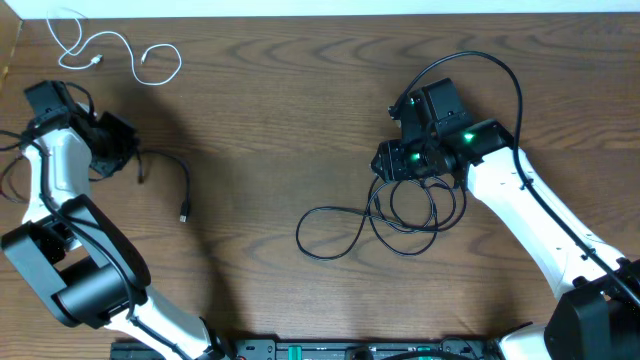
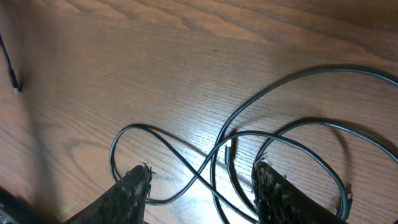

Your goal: Untangle cables

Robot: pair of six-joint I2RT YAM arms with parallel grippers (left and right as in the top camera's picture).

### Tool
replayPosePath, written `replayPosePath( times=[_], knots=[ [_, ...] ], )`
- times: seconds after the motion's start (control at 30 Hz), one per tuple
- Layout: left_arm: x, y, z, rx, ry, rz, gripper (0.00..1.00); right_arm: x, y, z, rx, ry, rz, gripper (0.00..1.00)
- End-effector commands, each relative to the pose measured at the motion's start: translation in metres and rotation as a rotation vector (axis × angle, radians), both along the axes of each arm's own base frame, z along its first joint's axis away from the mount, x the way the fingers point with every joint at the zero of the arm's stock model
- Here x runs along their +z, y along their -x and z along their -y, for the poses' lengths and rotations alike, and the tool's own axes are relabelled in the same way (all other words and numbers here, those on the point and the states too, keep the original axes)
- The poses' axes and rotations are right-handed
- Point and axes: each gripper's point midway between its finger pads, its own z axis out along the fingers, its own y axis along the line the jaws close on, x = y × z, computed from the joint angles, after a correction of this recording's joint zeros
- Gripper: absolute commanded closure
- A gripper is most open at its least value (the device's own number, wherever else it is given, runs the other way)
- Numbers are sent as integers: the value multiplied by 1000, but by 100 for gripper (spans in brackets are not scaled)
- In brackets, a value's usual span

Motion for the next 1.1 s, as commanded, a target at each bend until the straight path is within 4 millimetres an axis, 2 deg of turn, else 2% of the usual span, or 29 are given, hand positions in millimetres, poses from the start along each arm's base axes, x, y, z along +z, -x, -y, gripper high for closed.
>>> replayPosePath(
  times=[0.0, 0.03, 0.2, 0.3, 0.4, 0.47, 0.57, 0.7, 0.87, 1.07],
  knots=[
    [-10, 5, -1, 16, -3, -38, 35, 0, -1, -2, 22, 9, 10, 50],
    [-10, 5, 0, 14, 3, -37, 31, 0, -1, -2, 26, 10, 11, 50],
    [-9, 3, -2, 15, -4, -26, 27, -1, 1, -1, 28, 14, 5, 50],
    [-2, -3, -16, 8, -50, 11, 23, -1, 1, -1, 28, 14, 5, 49],
    [7, 0, -52, 83, -151, 12, 21, -1, 2, -1, 29, 16, 2, 49],
    [12, 10, -82, 155, -236, -9, 20, -2, 3, -1, 36, 19, 2, 49],
    [16, 41, -131, 288, -376, -85, 20, -3, 3, -1, 44, 23, 4, 49],
    [12, 88, -179, 431, -502, -217, 20, -3, 1, -1, 44, 20, 10, 48],
    [-16, 114, -207, 476, -485, -274, 25, -3, 1, -1, 44, 19, 12, 48],
    [-44, 125, -235, 493, -495, -277, 25, -5, 5, 0, 40, 26, -8, 47]
  ],
)
